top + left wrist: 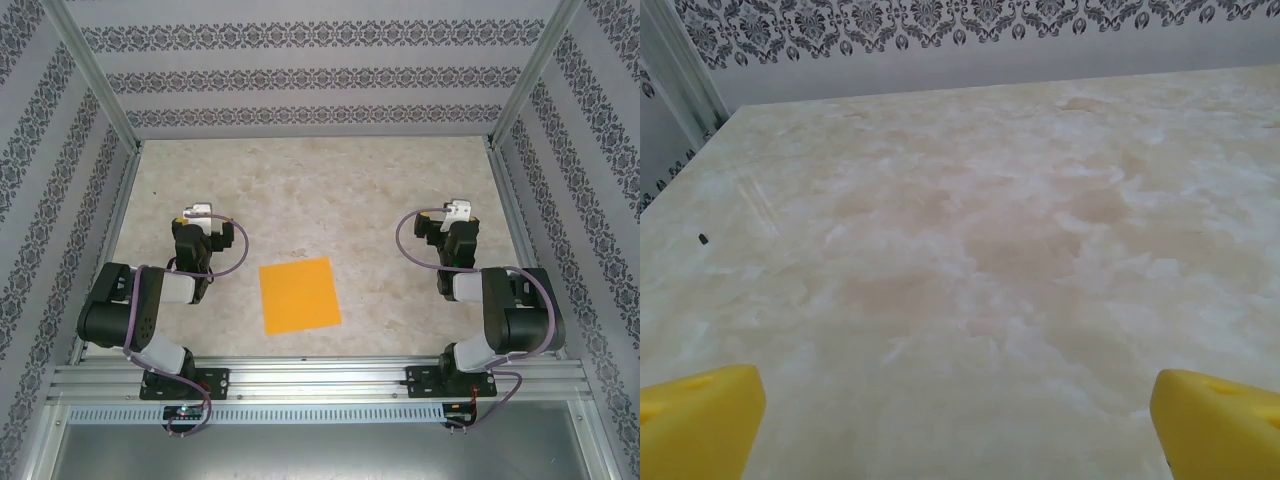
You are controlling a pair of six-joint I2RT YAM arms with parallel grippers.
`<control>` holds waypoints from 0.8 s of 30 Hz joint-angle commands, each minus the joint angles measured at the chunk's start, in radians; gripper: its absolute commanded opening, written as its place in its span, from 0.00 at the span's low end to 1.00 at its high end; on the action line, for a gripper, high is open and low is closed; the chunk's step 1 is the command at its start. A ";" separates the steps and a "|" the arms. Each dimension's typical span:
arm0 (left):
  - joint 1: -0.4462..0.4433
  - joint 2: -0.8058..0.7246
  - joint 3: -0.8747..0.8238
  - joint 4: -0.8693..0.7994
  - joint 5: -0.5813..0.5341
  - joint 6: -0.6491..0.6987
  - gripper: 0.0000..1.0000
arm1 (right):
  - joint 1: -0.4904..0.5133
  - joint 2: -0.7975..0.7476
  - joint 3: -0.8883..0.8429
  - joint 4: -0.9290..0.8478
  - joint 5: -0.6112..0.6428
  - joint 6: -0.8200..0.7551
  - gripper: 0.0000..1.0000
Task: Fold a paper plane with a square sheet of paper (fold left side to right side)
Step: Pick up the square sheet of paper from the bottom-center of the table.
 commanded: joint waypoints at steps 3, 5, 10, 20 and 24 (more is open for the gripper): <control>0.011 -0.003 0.019 -0.012 0.027 0.009 1.00 | 0.009 -0.013 0.021 0.025 -0.002 -0.002 0.98; 0.011 -0.002 0.019 -0.011 0.027 0.010 1.00 | 0.008 -0.012 0.021 0.023 -0.001 0.000 0.98; 0.011 -0.002 0.018 -0.011 0.027 0.009 1.00 | 0.007 -0.012 0.022 0.023 -0.004 0.001 0.98; 0.014 -0.093 0.032 -0.112 -0.006 -0.005 1.00 | 0.006 -0.074 0.048 -0.064 0.035 0.017 0.98; 0.013 -0.336 0.154 -0.571 -0.056 -0.148 1.00 | 0.006 -0.249 0.188 -0.490 0.048 0.096 0.98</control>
